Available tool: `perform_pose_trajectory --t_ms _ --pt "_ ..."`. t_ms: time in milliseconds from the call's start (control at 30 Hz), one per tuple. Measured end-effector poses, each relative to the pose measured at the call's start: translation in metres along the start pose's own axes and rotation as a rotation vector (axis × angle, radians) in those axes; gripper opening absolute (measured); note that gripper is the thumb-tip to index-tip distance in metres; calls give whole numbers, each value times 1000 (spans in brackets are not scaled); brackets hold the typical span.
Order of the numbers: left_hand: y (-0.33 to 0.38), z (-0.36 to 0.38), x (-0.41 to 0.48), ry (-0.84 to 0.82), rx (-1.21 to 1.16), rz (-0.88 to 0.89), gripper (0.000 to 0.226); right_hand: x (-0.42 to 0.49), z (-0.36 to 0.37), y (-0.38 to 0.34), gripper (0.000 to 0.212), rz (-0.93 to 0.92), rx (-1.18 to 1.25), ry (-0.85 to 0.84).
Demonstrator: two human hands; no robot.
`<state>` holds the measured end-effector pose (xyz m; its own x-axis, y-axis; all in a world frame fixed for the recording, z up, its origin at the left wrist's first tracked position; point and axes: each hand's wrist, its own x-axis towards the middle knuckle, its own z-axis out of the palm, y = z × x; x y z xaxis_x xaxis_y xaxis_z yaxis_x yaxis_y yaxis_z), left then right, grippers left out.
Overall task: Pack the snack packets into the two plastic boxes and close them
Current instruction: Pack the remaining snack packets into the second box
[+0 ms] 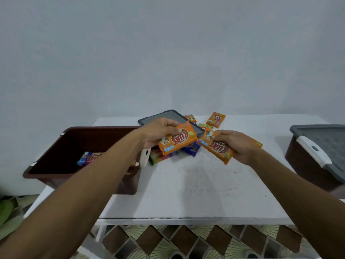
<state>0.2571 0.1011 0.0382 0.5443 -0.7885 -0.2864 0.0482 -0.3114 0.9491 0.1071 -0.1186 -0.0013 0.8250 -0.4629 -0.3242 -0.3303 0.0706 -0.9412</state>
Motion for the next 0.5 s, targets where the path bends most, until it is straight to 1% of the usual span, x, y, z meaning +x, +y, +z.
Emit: perform_pose_trajectory --t_ms 133,200,267,367,500 --pt "12 -75 -32 71 102 116 22 7 49 -26 24 -44 -36 -48" --pt "9 -116 -51 115 195 143 24 9 78 -42 25 -91 -89 -75" --pt "1 -154 -69 136 299 110 26 9 109 -59 25 -148 -170 -97" --pt "-17 -200 -83 124 458 36 19 10 160 -83 24 -244 -336 -133" --pt "-47 -232 -76 47 751 0 13 16 226 -104 30 -365 -529 -183"
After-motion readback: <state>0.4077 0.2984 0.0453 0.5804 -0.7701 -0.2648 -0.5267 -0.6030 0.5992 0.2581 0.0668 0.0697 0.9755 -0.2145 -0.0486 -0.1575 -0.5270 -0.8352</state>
